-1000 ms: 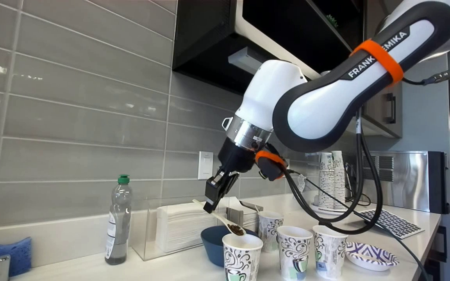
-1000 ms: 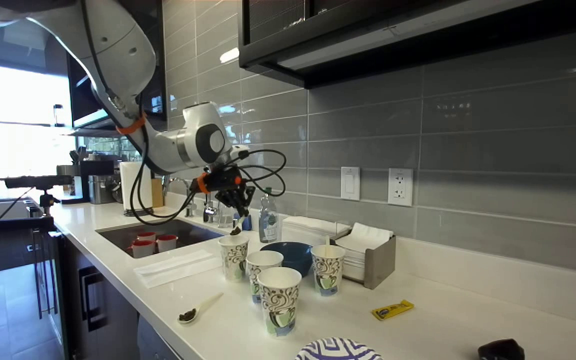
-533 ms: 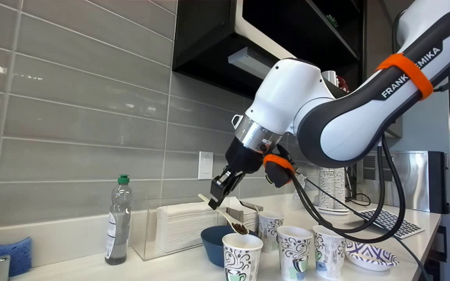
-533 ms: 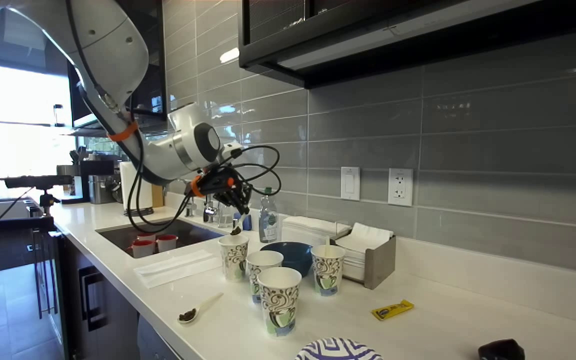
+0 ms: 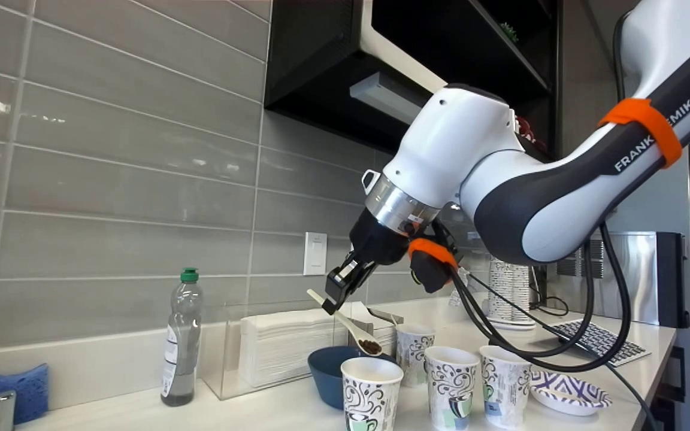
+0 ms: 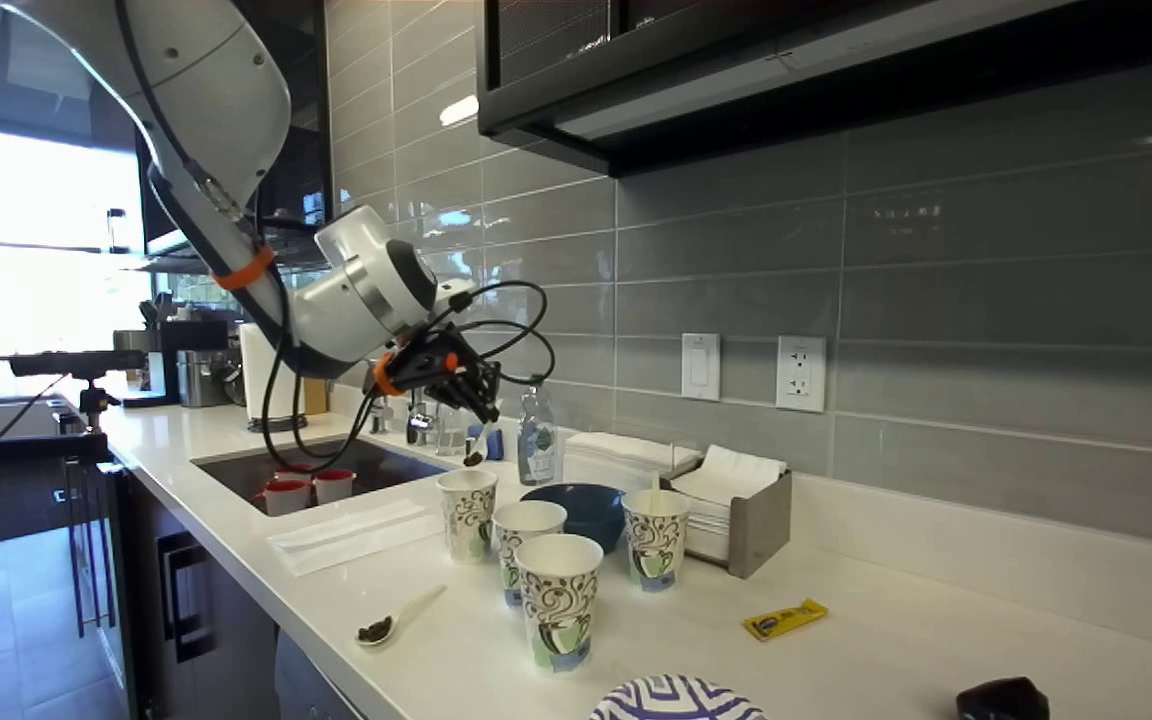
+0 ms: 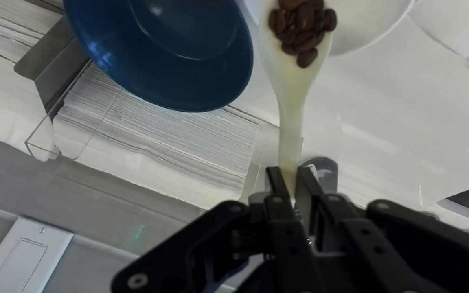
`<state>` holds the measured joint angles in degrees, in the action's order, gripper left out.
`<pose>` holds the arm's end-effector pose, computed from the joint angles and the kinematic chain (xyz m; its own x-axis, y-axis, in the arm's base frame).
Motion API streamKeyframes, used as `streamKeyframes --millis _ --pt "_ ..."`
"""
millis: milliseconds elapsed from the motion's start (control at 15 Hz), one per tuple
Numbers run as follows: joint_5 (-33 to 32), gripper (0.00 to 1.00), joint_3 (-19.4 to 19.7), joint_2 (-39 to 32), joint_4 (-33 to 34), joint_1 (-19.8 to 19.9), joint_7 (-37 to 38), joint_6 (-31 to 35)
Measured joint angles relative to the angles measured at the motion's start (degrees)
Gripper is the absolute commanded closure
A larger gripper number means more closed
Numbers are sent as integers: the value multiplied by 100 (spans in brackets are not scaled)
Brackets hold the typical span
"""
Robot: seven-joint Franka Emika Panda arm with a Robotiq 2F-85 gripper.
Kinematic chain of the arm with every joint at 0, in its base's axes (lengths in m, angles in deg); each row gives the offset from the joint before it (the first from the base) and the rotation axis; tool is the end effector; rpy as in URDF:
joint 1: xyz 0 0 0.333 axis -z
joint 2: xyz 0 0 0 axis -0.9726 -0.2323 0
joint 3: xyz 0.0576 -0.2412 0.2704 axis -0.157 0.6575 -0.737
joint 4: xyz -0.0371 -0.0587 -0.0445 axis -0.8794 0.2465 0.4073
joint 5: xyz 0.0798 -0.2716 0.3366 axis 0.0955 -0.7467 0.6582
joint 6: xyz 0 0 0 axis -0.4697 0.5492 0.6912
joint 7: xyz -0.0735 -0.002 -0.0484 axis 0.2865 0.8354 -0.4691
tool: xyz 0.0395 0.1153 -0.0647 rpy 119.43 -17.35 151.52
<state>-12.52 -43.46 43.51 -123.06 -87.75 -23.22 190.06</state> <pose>0.5638 0.2162 0.4144 0.6880 0.4055 0.6018 0.3112 -0.9141 0.2601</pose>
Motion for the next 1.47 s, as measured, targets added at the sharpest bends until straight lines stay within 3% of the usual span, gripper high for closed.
streamKeyframes --millis 800,1467 --pt "-2368 97 28 103 40 10 2100 129" --pt "-4384 97 57 206 61 37 4261 138"
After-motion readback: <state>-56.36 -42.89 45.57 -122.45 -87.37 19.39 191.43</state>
